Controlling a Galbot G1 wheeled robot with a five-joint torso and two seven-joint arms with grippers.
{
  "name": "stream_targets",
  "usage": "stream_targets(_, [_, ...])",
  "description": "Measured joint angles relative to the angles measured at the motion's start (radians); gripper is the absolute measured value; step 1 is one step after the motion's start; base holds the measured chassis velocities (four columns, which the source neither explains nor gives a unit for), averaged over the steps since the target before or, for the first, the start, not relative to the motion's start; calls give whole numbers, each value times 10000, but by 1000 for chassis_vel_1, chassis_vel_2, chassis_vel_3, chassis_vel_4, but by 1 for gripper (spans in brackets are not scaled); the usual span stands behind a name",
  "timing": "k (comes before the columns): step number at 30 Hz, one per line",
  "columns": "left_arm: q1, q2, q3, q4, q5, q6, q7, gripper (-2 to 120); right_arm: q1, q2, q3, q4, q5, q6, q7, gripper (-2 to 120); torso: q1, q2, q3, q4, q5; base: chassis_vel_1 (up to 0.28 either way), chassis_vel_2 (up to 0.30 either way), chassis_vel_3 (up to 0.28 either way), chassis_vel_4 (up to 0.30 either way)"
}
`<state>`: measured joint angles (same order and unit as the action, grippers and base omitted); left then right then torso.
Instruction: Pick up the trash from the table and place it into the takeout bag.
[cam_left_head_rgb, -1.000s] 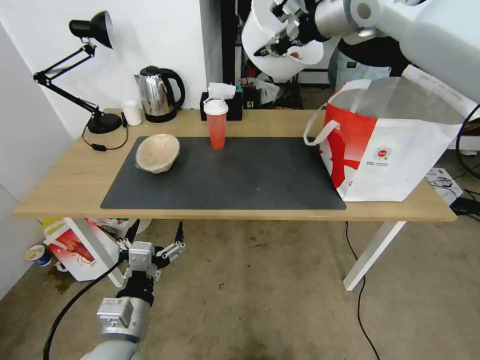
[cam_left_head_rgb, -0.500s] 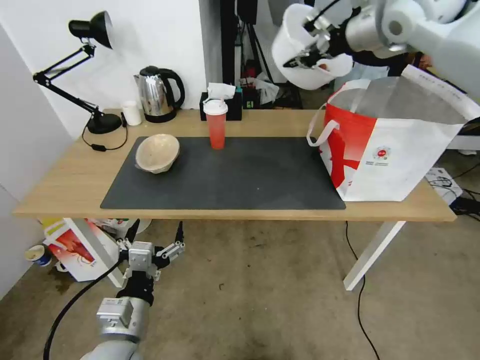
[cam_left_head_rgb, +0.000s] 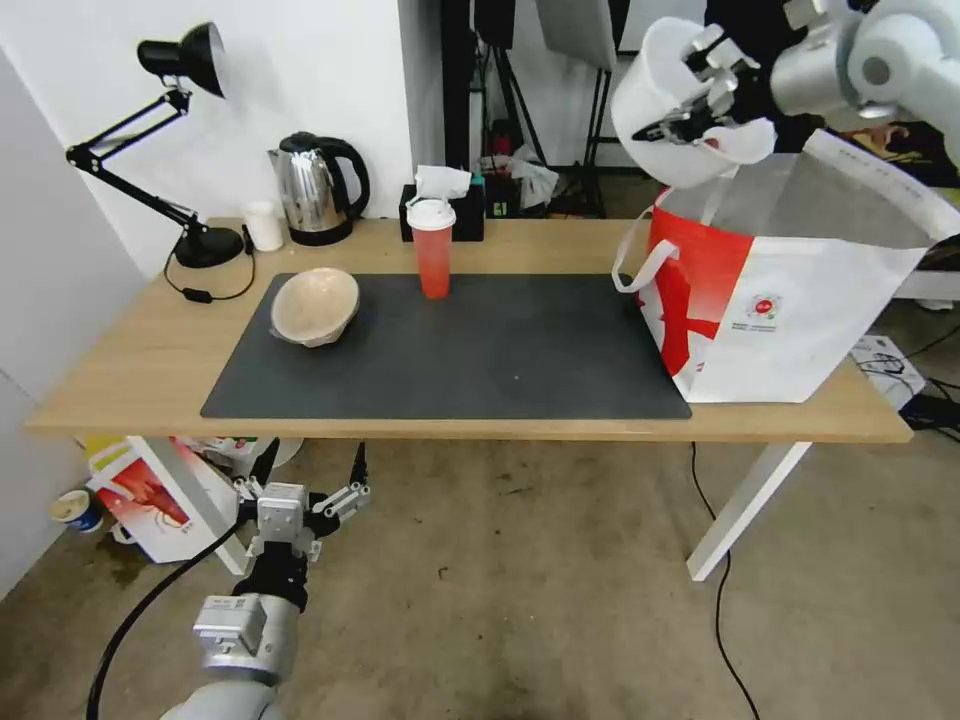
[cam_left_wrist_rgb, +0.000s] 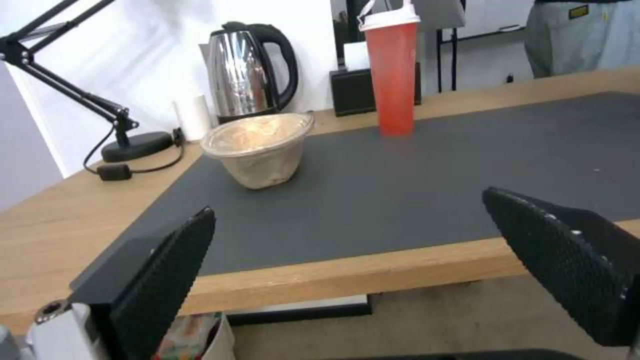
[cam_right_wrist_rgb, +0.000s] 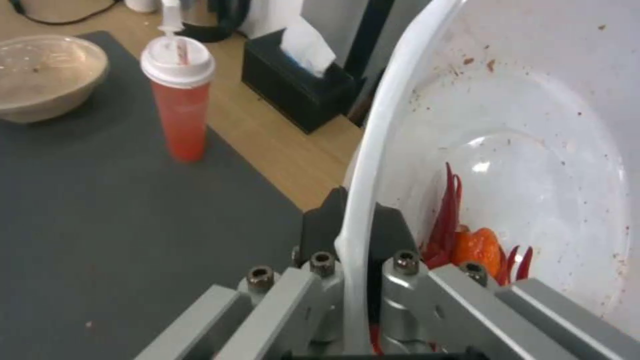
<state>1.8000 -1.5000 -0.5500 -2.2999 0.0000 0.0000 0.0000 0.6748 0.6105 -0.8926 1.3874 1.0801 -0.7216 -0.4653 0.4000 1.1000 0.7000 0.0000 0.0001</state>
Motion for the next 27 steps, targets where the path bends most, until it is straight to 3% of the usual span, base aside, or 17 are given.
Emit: stream_targets(27, [0, 0, 0, 0, 0, 0, 0, 100, -2765, -1273, 2429, 81, -435, 8, -160, 0, 0, 0, 0, -1, -1, 0, 0, 0, 0])
